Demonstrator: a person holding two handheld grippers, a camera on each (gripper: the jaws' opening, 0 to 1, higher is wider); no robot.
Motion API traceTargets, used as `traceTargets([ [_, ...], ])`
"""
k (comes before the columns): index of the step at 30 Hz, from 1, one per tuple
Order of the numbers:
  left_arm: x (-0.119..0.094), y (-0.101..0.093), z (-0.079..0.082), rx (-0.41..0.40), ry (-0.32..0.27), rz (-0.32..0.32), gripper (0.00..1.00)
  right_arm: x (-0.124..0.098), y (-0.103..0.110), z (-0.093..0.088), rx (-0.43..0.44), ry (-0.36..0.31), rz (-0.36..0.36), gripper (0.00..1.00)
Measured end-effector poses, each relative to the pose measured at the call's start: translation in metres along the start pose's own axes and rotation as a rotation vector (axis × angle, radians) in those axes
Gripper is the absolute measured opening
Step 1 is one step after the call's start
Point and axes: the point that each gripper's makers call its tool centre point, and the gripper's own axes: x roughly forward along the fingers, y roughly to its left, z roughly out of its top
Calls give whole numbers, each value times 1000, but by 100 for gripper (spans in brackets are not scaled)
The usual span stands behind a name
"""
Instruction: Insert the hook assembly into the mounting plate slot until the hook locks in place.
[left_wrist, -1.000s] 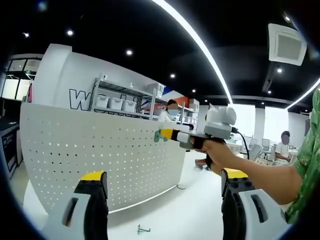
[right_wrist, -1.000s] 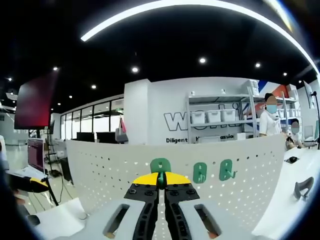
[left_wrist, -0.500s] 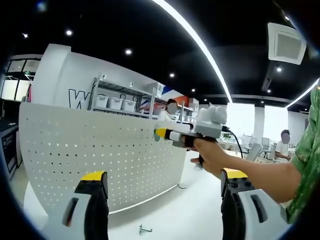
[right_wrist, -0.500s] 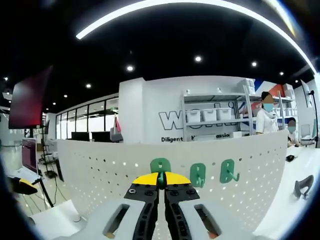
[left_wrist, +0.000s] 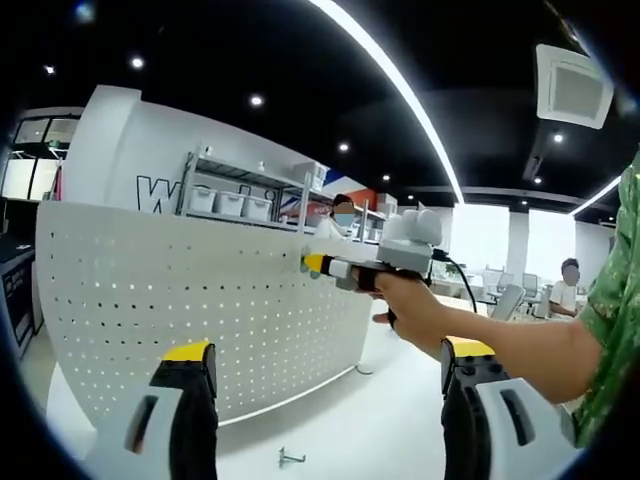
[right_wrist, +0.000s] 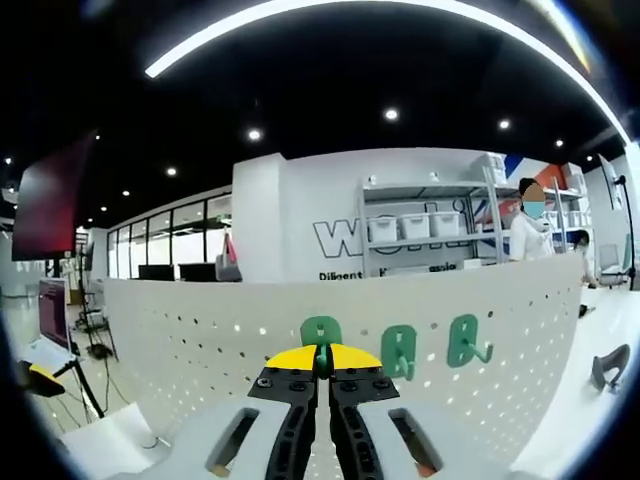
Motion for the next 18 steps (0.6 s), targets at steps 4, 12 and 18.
traceTargets([
  [4, 0, 2, -2, -3, 3, 1, 95, 3, -1, 0, -6, -4, -7, 1],
  [12, 0, 5, -3, -9, 4, 1, 94, 8, -2, -1, 2, -15, -22, 1],
  [18, 1, 7, -4, -8, 9, 0, 94, 10, -5, -2, 2, -31, -37, 1],
])
